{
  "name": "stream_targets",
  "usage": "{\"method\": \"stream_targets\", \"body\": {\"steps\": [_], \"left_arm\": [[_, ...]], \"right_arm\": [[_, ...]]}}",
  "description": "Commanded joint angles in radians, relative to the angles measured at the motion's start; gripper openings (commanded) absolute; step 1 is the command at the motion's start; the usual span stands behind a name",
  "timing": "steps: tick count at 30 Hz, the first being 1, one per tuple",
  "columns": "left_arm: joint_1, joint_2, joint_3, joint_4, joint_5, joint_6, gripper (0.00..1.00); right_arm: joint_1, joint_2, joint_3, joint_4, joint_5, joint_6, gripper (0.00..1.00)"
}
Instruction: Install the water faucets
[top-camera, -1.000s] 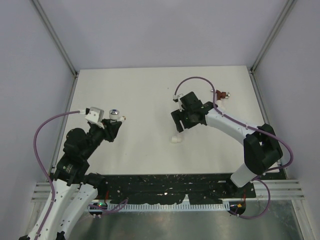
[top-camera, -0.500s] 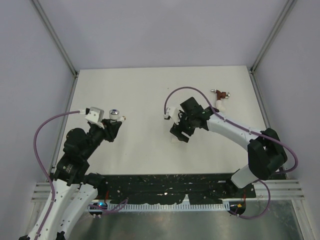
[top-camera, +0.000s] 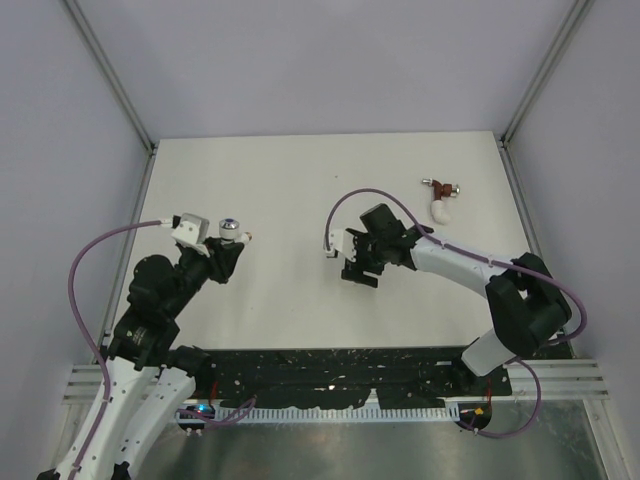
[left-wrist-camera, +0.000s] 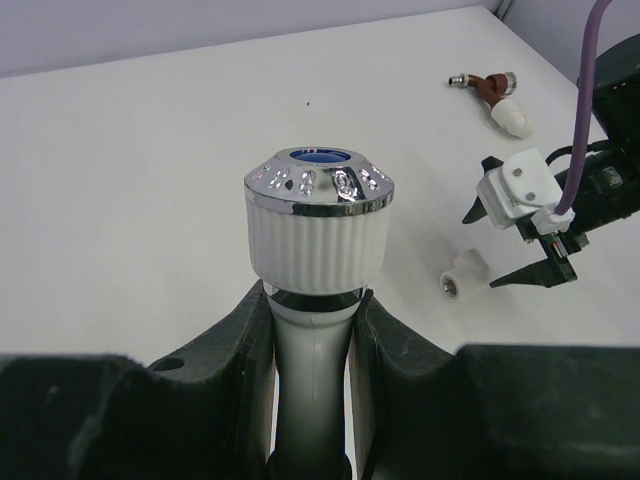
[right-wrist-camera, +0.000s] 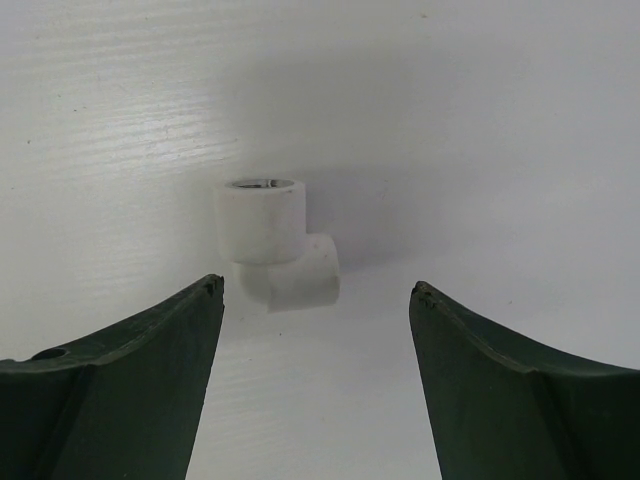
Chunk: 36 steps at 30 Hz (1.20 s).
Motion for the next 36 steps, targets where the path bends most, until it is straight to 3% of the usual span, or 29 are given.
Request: {"method": "stream_targets", "body": {"steps": [1,24,29,32,36], "left_arm": [[-0.002,0.005,0.003,0.076,-0.007,0.017,0.0],[-0.002,0.012,0.002,0.079,0.004,0.016,0.0],[-0.002,0.008,0.002,0.081,0.012,0.016,0.0],[-0.002,0.008,0.0,0.081,0.027,0.008,0.0],[-0.005,0.01,0.003,0.082,0.058,-0.006,0.0]], "right_arm": [[0.005,0.031,-0.014,0.095,0.002,-0.031,0.79],[0.022,0.126,-0.02,0.078,0.036,-0.064,0.74],[0.025,0.114,-0.014,0.072,0.029,-0.062,0.6],[0.032,0.103,0.018,0.034,0.036,-0.045,0.39],[0.052,0.043,0.028,0.031,0.053,-0.018,0.28]]}}
